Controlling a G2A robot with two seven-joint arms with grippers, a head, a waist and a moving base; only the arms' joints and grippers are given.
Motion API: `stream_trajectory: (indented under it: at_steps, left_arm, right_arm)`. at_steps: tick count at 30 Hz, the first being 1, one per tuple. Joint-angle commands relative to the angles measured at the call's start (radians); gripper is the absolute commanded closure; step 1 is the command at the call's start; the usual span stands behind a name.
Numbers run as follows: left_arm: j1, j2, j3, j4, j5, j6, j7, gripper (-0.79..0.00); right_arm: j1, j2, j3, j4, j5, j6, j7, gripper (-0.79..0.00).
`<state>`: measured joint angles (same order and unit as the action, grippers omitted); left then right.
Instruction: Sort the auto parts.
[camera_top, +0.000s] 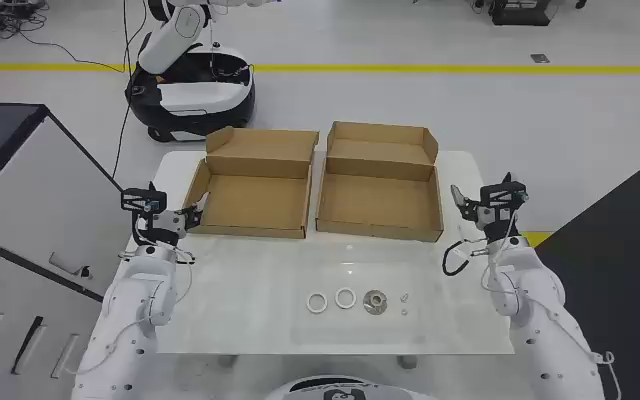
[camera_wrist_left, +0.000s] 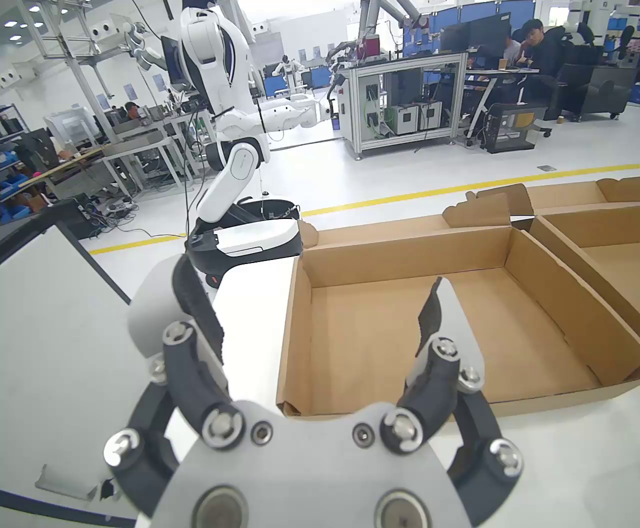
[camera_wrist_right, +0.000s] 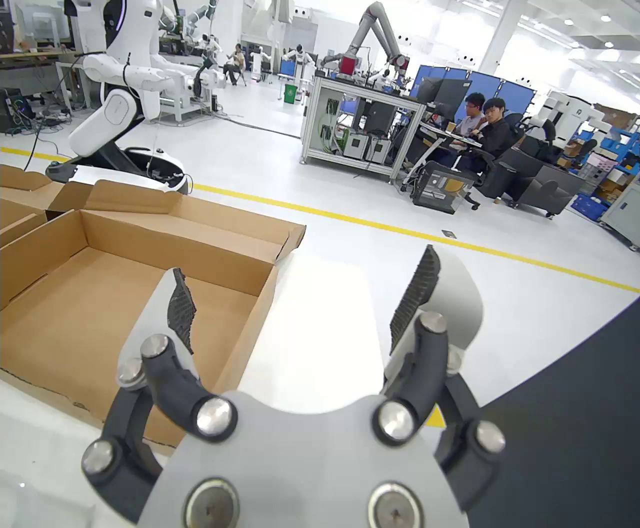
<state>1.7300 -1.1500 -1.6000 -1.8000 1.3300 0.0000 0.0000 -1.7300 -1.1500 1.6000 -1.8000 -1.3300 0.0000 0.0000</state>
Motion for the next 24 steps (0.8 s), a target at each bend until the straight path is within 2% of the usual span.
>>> stream_trajectory:
  at_steps: [1,6,11,16,24]
  left_arm:
    - [0.000,0.000,0.000,0.000,0.000,0.000,0.000,-0.784]
    - [0.000,0.000,0.000,0.000,0.000,0.000,0.000,-0.785]
    - [0.000,0.000,0.000,0.000,0.000,0.000,0.000,-0.785]
    - [0.000,0.000,0.000,0.000,0.000,0.000,0.000,-0.785]
    - [0.000,0.000,0.000,0.000,0.000,0.000,0.000,-0.785]
  right_arm:
    - [0.000,0.000,0.000,0.000,0.000,0.000,0.000,-0.785]
    - [0.004,0.001,0.002,-0.006,-0.008,-0.007,-0.001,-0.785]
    - [0.018,0.009,0.032,-0.051,-0.052,-0.099,0.035,-0.785]
    - [0.029,0.021,0.080,-0.130,-0.042,-0.257,0.137,-0.785]
    - [0.071,0.044,0.159,-0.268,0.055,-0.531,0.379,-0.785]
